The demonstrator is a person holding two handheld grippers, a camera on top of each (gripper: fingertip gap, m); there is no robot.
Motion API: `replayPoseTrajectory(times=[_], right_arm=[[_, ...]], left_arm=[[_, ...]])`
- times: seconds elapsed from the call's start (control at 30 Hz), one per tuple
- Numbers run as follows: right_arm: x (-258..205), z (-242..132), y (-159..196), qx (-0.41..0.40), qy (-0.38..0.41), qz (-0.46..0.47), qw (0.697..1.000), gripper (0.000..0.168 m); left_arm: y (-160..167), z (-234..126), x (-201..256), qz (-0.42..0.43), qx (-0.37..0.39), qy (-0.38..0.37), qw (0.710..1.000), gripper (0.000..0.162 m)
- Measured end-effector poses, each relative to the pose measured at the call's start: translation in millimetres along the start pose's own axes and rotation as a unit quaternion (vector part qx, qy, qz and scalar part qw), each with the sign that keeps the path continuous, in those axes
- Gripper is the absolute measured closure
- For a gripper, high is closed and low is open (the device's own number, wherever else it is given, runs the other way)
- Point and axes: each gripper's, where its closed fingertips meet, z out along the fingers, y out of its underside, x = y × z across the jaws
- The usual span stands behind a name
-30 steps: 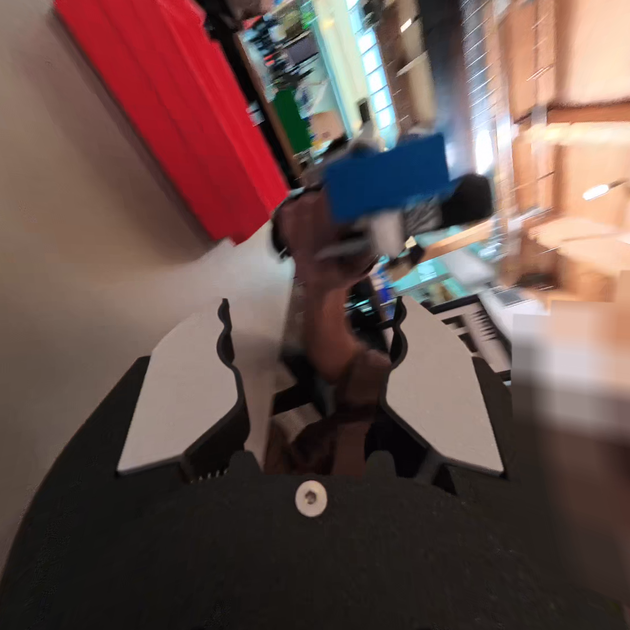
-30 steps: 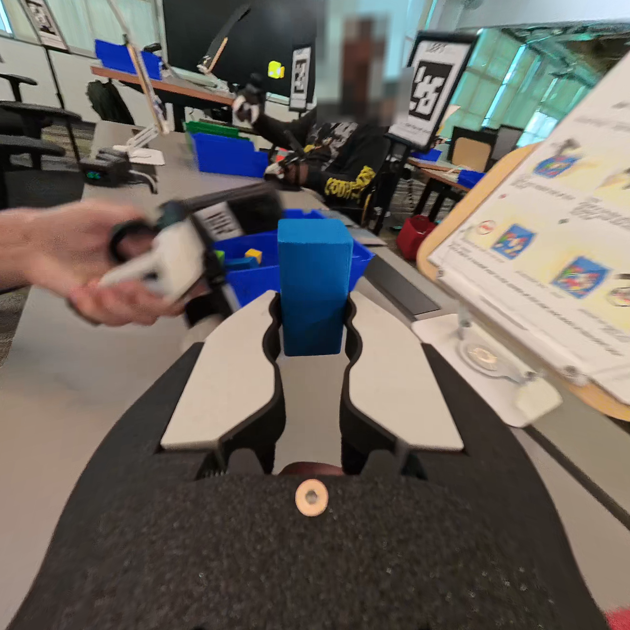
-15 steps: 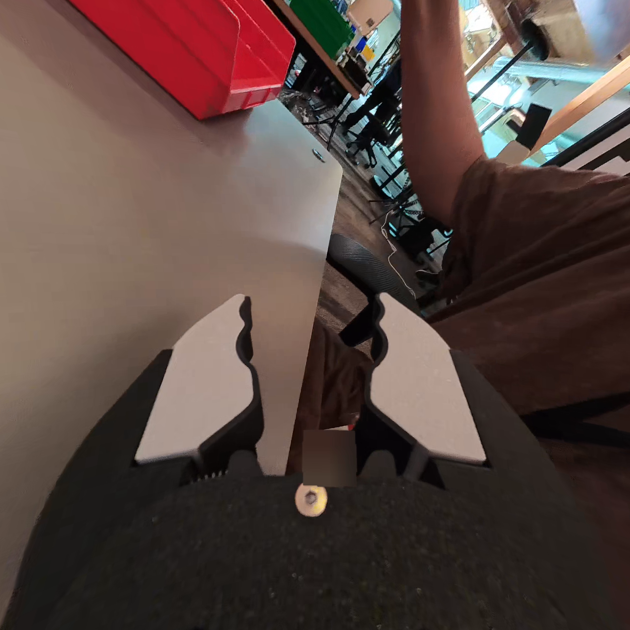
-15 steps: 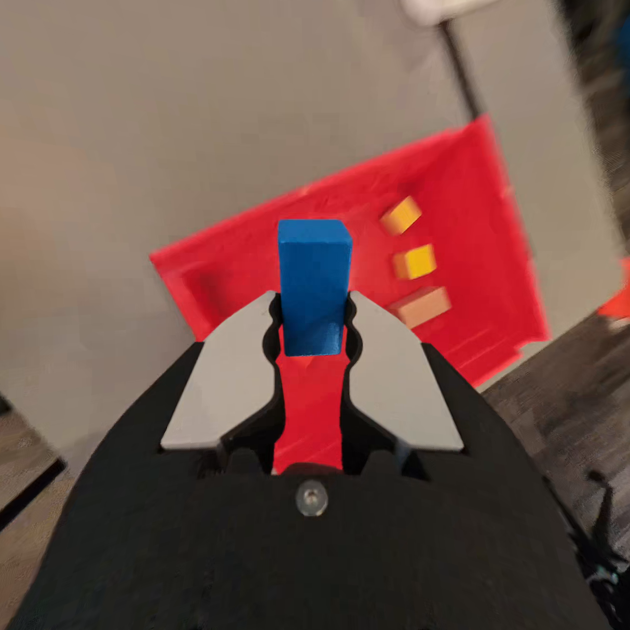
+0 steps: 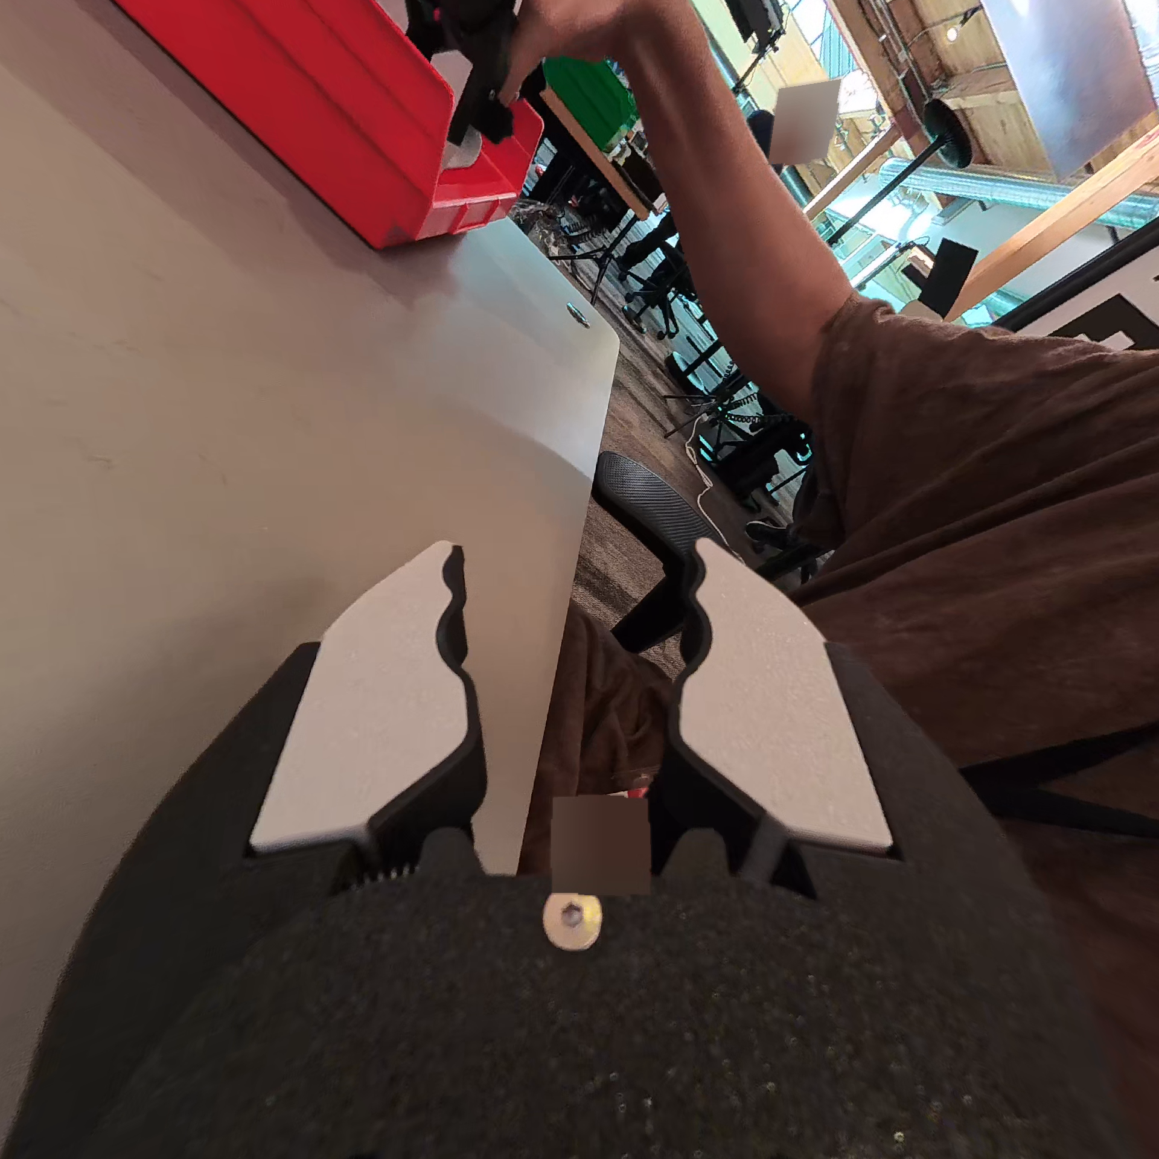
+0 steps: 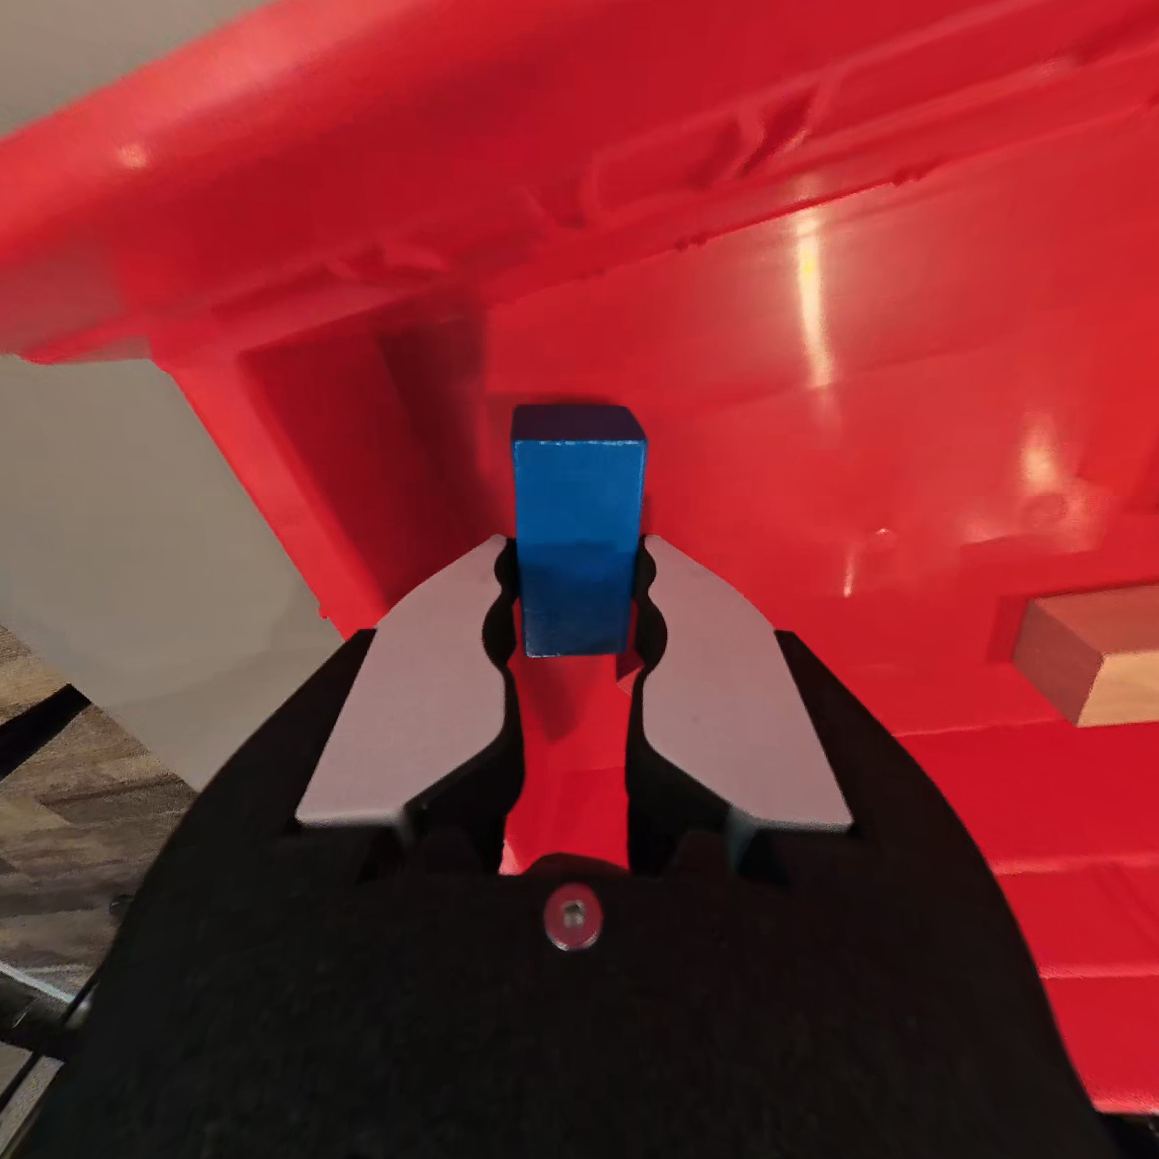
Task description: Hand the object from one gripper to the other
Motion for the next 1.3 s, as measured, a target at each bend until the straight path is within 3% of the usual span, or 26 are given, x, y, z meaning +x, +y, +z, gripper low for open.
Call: replayPoseTrajectory(times=[0.27, 0.3, 0.4, 0.47, 0.53, 0.63, 0.7, 0.8, 0.87, 0.93, 1.07, 1.2, 1.3], right_arm=[[1, 11, 4, -0.018, 0.009, -0.015, 1.000, 0.133], [2, 9, 3, -0.010, 0.015, -0.009, 1.000, 0.125], [9, -25, 3, 0.037, 0.066, 0.029, 0.997, 0.117], [9, -75, -11, 0.134, 0.128, 0.071, 0.980, 0.109], [-3, -133, -36, 0.279, 0.178, 0.113, 0.937, 0.110], [-50, -187, -88, 0.516, 0.166, 0.160, 0.825, 0.116], [-90, -184, -124, 0.620, 0.095, 0.188, 0.756, 0.121], [-141, -142, -175, 0.679, 0.016, 0.192, 0.708, 0.117], [-162, -114, -199, 0.686, 0.009, 0.174, 0.706, 0.117], [-170, -91, -210, 0.666, 0.034, 0.154, 0.729, 0.115], [-181, -80, -217, 0.670, 0.032, 0.138, 0.729, 0.113], [-187, -71, -222, 0.650, 0.047, 0.115, 0.750, 0.112], [-192, -63, -224, 0.629, 0.071, 0.089, 0.769, 0.111]], left_arm=[[-2, 1, -4, -0.005, 0.007, -0.010, 1.000, 0.093], [-2, 1, -4, -0.003, 0.005, -0.012, 1.000, 0.093], [-3, -1, -5, 0.000, 0.011, -0.017, 1.000, 0.093], [-5, -2, -6, 0.001, 0.016, -0.023, 1.000, 0.091], [-8, -5, -8, 0.008, 0.025, -0.031, 0.999, 0.090], [-12, -7, -10, 0.022, 0.030, -0.040, 0.998, 0.089], [-10, -9, -13, 0.026, 0.023, -0.052, 0.998, 0.089], [-6, -12, -18, 0.033, 0.005, -0.071, 0.997, 0.092], [-8, -17, -20, 0.047, 0.006, -0.091, 0.995, 0.094], [-9, -23, -25, 0.064, 0.000, -0.119, 0.991, 0.095], [-20, -48, -33, 0.100, -0.018, -0.188, 0.977, 0.095], [-56, -131, -67, 0.086, -0.045, -0.348, 0.933, 0.095], [-70, -211, -111, 0.001, -0.075, -0.471, 0.879, 0.088]])
